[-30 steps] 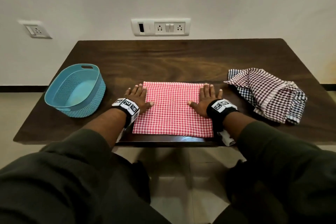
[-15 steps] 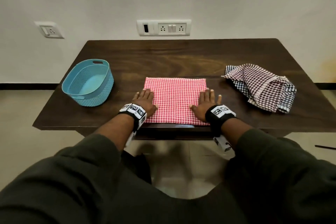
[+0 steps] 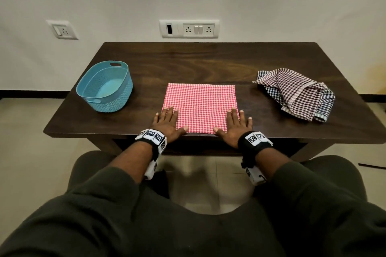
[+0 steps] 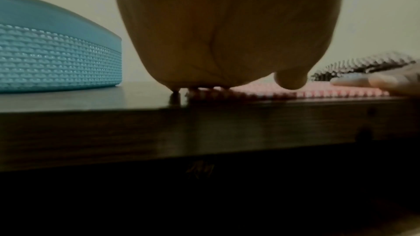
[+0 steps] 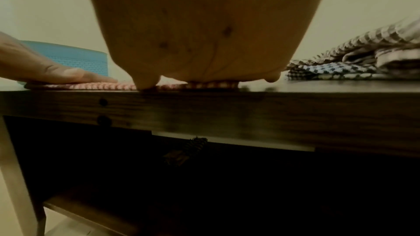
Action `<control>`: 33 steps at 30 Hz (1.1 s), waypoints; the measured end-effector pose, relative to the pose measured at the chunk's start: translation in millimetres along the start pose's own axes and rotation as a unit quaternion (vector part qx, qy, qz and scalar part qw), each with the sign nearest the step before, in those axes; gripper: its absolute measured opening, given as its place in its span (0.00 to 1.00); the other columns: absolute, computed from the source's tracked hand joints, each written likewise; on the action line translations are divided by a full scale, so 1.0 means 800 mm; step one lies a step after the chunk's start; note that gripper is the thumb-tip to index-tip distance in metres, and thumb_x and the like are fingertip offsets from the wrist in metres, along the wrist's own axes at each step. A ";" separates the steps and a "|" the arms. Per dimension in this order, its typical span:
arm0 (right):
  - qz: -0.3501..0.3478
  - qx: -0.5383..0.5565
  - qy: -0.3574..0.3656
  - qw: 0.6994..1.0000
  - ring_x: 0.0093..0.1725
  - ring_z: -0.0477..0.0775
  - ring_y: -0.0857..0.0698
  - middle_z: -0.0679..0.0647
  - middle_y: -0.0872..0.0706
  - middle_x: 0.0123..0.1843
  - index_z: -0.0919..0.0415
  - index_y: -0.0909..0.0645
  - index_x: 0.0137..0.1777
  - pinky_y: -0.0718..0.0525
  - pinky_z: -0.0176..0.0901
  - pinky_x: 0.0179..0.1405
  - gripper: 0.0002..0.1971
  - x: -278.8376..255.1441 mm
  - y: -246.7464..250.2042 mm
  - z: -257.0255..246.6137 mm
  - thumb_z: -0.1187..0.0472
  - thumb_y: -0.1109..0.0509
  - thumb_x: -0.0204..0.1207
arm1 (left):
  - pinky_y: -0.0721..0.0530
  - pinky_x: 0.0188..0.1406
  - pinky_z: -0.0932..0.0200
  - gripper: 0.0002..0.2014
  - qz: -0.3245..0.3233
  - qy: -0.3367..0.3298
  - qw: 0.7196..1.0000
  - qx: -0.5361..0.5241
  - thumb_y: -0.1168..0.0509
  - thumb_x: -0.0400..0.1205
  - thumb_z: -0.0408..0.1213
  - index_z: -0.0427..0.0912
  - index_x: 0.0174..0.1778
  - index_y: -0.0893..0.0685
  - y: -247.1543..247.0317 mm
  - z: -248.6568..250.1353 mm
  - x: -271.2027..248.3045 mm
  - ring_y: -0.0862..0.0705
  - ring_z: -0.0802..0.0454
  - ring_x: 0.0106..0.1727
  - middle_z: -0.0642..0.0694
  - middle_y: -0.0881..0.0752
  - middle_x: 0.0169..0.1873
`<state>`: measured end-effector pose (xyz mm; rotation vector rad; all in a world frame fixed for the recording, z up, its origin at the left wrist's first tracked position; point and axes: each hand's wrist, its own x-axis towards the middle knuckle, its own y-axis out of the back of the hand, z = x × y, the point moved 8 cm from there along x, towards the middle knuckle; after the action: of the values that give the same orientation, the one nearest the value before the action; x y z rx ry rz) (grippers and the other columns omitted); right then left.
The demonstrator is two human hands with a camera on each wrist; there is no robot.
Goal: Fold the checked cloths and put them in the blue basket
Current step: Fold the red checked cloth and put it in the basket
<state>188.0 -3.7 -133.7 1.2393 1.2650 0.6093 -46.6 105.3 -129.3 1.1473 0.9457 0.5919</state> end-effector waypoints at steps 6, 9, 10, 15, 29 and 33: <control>0.028 -0.053 0.085 0.995 0.86 0.60 0.51 0.58 0.51 0.88 0.58 0.52 0.85 0.55 0.75 0.80 0.55 -0.023 0.016 -0.033 0.26 0.34 0.68 | 0.31 0.75 0.44 0.47 0.071 -0.041 0.997 -0.010 0.22 0.62 0.64 0.47 0.73 0.31 0.042 0.005 -0.021 0.32 0.43 0.75 0.45 0.31 0.72; 0.067 -0.105 0.088 0.988 0.74 0.62 0.32 0.58 0.33 0.75 0.59 0.36 0.73 0.32 0.73 0.71 0.40 -0.032 0.029 -0.037 0.47 0.22 0.66 | 0.23 0.65 0.47 0.30 0.066 -0.025 0.997 0.018 0.17 0.60 0.48 0.48 0.56 0.21 0.048 0.007 -0.025 0.26 0.43 0.65 0.46 0.25 0.61; 0.070 -0.112 0.085 0.988 0.72 0.62 0.30 0.57 0.31 0.73 0.59 0.34 0.71 0.29 0.71 0.68 0.35 -0.034 0.034 -0.037 0.54 0.22 0.67 | 0.21 0.64 0.47 0.26 0.046 -0.021 0.998 0.032 0.17 0.61 0.44 0.49 0.52 0.19 0.049 0.009 -0.025 0.25 0.43 0.63 0.46 0.23 0.59; 0.019 -0.054 0.078 0.995 0.63 0.63 0.18 0.58 0.18 0.62 0.57 0.17 0.57 0.23 0.57 0.64 0.13 -0.040 0.063 -0.027 0.59 0.30 0.73 | 0.14 0.50 0.53 0.10 -0.003 -0.009 1.000 0.016 0.27 0.73 0.47 0.45 0.44 0.13 0.068 0.017 -0.028 0.13 0.41 0.48 0.43 0.11 0.47; 0.130 0.199 0.009 0.971 0.51 0.59 0.12 0.60 0.10 0.50 0.63 0.13 0.54 0.18 0.43 0.50 0.07 0.037 0.159 0.034 0.63 0.28 0.78 | 0.16 0.56 0.50 0.14 0.099 0.081 0.980 -0.154 0.35 0.82 0.45 0.40 0.55 0.13 0.151 -0.029 0.023 0.13 0.39 0.56 0.38 0.11 0.54; 0.142 0.154 -0.039 0.977 0.57 0.65 0.13 0.65 0.10 0.55 0.65 0.12 0.56 0.19 0.46 0.54 0.11 0.076 0.134 0.037 0.61 0.30 0.78 | 0.18 0.64 0.44 0.18 0.093 0.161 0.972 -0.141 0.39 0.84 0.43 0.34 0.63 0.18 0.114 -0.042 0.053 0.16 0.32 0.63 0.30 0.16 0.63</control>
<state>261.2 72.1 -62.3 1.7069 1.1525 0.5742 -48.3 186.1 -61.0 0.9037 0.9946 1.0551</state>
